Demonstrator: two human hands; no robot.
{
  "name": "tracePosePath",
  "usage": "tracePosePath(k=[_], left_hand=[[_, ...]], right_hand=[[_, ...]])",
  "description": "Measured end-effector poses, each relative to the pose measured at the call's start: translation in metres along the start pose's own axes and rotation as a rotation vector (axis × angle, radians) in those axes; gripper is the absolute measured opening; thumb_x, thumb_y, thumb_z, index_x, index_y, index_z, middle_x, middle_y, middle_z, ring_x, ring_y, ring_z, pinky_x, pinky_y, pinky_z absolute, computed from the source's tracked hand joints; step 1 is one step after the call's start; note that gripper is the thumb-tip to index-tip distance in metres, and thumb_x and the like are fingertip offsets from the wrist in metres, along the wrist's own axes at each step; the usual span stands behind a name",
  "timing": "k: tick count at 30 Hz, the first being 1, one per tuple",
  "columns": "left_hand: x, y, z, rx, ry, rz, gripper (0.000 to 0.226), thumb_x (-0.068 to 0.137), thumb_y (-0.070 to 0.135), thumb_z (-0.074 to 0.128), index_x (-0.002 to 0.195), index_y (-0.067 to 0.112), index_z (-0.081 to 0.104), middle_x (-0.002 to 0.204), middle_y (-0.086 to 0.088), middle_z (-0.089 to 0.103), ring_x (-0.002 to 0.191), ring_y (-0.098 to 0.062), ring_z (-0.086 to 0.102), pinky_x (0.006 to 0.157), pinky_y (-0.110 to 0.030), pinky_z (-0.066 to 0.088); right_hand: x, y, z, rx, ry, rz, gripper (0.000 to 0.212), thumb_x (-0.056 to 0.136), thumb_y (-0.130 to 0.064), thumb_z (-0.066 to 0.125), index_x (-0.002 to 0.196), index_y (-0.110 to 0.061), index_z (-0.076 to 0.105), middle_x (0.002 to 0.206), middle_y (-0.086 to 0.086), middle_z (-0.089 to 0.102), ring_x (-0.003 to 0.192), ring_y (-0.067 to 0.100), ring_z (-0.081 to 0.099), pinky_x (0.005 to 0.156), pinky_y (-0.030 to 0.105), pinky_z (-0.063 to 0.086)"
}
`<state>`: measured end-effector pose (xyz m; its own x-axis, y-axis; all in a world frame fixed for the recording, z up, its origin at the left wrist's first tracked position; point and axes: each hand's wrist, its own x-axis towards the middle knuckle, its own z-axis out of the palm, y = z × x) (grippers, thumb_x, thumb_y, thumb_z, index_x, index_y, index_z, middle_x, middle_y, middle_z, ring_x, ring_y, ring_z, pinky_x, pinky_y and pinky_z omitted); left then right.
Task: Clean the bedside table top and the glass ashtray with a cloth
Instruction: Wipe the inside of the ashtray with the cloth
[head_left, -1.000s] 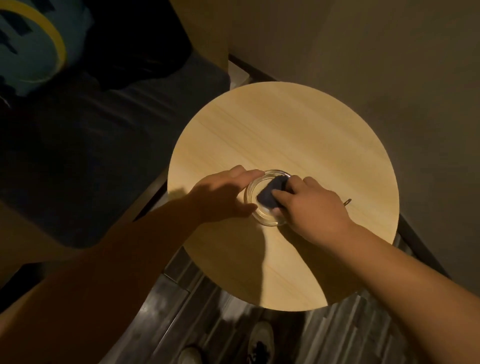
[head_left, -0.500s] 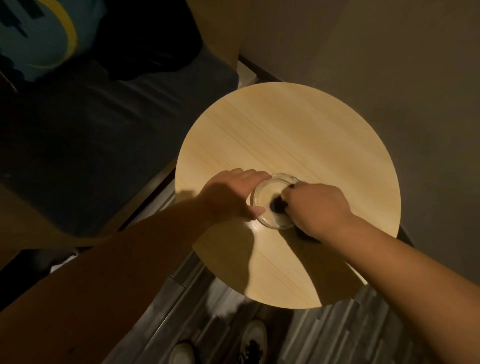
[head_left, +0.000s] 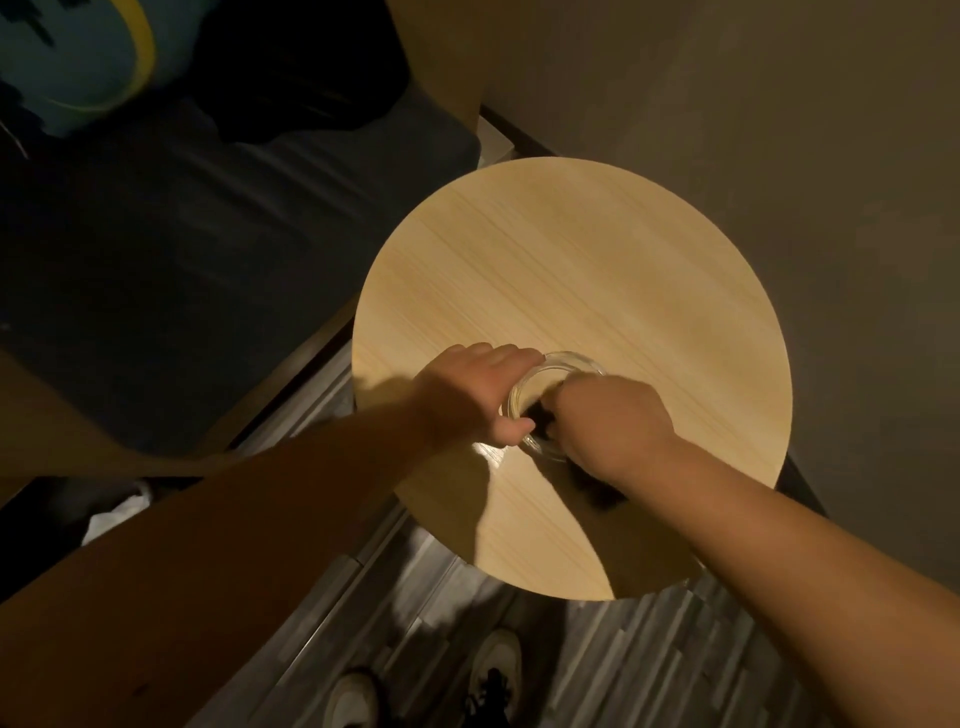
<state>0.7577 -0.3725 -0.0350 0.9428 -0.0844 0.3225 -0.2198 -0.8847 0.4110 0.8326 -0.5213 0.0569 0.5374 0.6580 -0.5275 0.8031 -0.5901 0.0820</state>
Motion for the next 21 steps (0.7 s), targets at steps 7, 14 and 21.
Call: tracePosePath(k=[7,14,21], left_hand=[[-0.003,0.004,-0.005,0.036,0.055,0.011,0.057,0.078,0.040,0.057,0.119,0.001,0.062,0.091,-0.011,0.068,0.074,-0.029,0.063,0.061,-0.041,0.053],[-0.004,-0.002,-0.009,0.014,0.039,0.087,0.058,0.082,0.040,0.060,0.123,0.000,0.060,0.098,-0.011,0.069,0.081,-0.023,0.062,0.072,-0.032,0.054],[0.002,-0.010,-0.011,-0.028,-0.033,0.152,0.068,0.086,0.052,0.058,0.125,-0.003,0.055,0.104,-0.016,0.067,0.086,-0.026,0.065,0.073,-0.034,0.055]], right_hand=[[0.013,0.008,0.001,0.015,0.130,0.046,0.023,0.088,-0.025,0.055,0.110,-0.022,0.058,0.089,0.002,0.051,0.068,0.024,0.051,0.049,0.028,0.033],[0.017,0.016,0.012,-0.007,0.161,-0.043,0.025,0.093,-0.028,0.049,0.117,-0.023,0.057,0.102,0.004,0.053,0.077,0.027,0.058,0.062,0.035,0.052],[0.010,0.020,0.016,0.016,0.190,-0.096,0.031,0.097,-0.039,0.040,0.120,-0.025,0.055,0.116,0.004,0.052,0.087,0.027,0.058,0.066,0.035,0.050]])
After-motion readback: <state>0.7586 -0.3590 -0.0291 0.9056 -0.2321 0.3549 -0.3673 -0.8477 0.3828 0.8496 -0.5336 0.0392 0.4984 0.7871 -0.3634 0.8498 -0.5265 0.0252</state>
